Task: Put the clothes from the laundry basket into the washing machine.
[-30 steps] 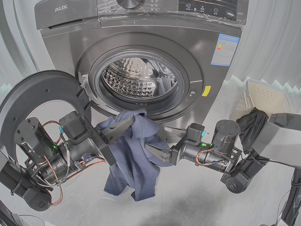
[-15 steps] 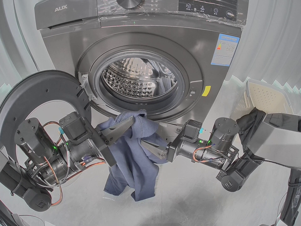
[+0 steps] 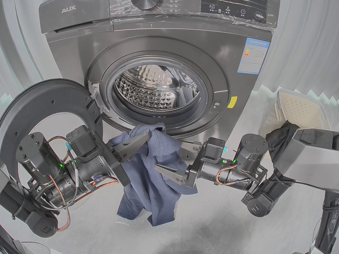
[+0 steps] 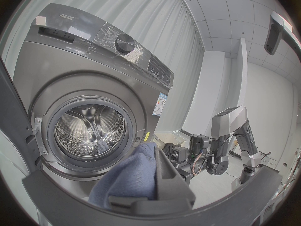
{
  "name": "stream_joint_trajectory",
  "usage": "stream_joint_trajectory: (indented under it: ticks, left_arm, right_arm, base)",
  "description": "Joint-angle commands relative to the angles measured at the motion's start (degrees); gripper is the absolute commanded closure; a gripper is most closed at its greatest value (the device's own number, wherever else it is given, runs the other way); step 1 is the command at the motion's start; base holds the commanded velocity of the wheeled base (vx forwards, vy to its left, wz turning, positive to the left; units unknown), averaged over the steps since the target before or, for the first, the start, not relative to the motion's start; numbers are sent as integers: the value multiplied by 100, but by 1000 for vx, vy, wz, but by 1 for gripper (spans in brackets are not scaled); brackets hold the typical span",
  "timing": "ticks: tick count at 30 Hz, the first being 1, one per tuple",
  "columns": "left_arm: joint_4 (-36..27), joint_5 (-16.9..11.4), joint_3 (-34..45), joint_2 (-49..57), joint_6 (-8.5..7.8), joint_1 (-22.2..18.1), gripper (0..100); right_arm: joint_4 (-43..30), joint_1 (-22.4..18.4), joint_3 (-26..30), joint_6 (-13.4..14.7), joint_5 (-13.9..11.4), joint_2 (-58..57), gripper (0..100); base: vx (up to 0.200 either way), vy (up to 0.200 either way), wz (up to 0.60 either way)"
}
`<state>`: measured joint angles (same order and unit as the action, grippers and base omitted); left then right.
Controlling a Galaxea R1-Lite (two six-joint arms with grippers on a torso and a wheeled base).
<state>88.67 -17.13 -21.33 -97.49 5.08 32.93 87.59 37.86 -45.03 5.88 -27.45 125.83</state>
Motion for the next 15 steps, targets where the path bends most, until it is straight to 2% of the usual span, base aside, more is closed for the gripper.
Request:
stream_joint_trajectory:
  ticks: [1,7,8,15]
  left_arm:
    - [1,-1,-2,2,1,-6,100]
    - [1,8,-20,-7,10,-6,100]
    - [1,8,-20,-7,10,-6,100]
    - [1,16,-20,-25,19,-14,100]
  right_arm:
    - [56,2,21,1,-129,12,0]
    - [65,-16,38,-16,-155,12,0]
    - [65,-16,47,-25,-137,12,100]
    - [65,-113,144,-51,-94,-155,100]
  base:
    - [0,0,0]
    - [0,0,0]
    - [0,0,0]
    - [0,0,0]
